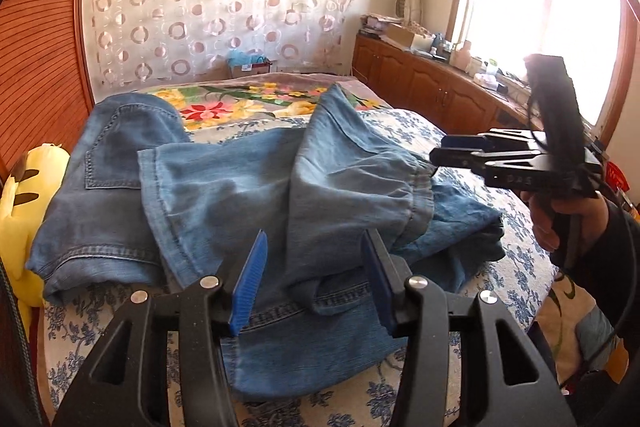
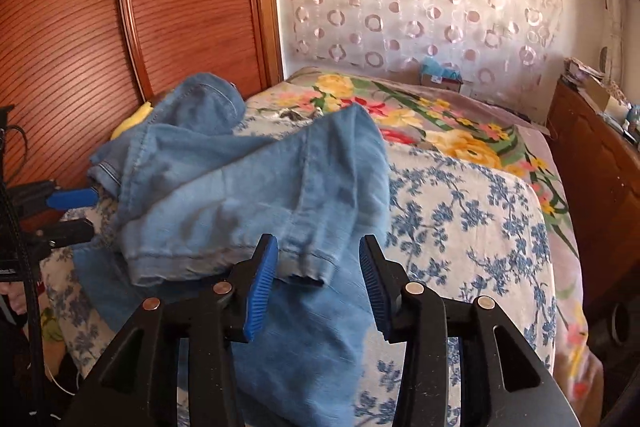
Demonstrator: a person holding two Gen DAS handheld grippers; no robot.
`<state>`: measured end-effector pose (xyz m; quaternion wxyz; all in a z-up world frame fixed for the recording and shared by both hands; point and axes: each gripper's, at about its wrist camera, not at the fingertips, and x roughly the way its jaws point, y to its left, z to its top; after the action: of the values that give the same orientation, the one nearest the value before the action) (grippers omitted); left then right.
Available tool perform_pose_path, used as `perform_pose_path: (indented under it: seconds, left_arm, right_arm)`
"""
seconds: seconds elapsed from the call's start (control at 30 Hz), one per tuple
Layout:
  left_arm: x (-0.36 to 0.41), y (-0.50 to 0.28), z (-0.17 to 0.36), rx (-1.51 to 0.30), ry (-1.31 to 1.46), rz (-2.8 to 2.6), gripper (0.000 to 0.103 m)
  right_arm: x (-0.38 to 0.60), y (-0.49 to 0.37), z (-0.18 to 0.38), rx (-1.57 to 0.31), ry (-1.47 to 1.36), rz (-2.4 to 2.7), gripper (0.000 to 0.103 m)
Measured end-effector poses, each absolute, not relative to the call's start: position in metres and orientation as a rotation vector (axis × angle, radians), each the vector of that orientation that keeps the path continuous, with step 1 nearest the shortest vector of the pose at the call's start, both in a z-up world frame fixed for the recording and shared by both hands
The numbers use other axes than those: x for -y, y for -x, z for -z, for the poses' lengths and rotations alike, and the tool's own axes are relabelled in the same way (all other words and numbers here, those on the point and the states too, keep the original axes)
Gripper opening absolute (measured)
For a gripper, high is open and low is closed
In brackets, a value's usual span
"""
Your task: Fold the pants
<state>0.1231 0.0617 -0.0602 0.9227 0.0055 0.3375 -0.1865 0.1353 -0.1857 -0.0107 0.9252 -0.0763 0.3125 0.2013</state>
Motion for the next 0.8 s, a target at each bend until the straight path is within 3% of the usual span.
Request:
perform_pose_path:
  seconds: [0.5,0.57,0.6,0.63,0.8]
  left_arm:
    - [-0.070,-0.126,0.059,-0.692,-0.028,0.329,0.054]
    - [-0.073,-0.124,0.059,-0.693,-0.023,0.314,0.058]
    - [-0.077,-0.124,0.059,-0.689,-0.016,0.302,0.068]
    - [-0.080,-0.123,0.059,-0.682,-0.009,0.295,0.079]
    - [-0.100,-0.118,0.054,-0.648,0.020,0.254,0.081]
  right_arm:
    - [0.169,-0.176,0.026,-0.764,0.140,-0.467,0.044]
    - [0.164,-0.181,0.023,-0.758,0.136,-0.471,0.025]
    - [0.161,-0.182,0.020,-0.752,0.139,-0.470,0.021]
    - [0.159,-0.183,0.019,-0.745,0.140,-0.473,0.010]
    - [0.144,-0.191,0.009,-0.700,0.148,-0.512,0.005]
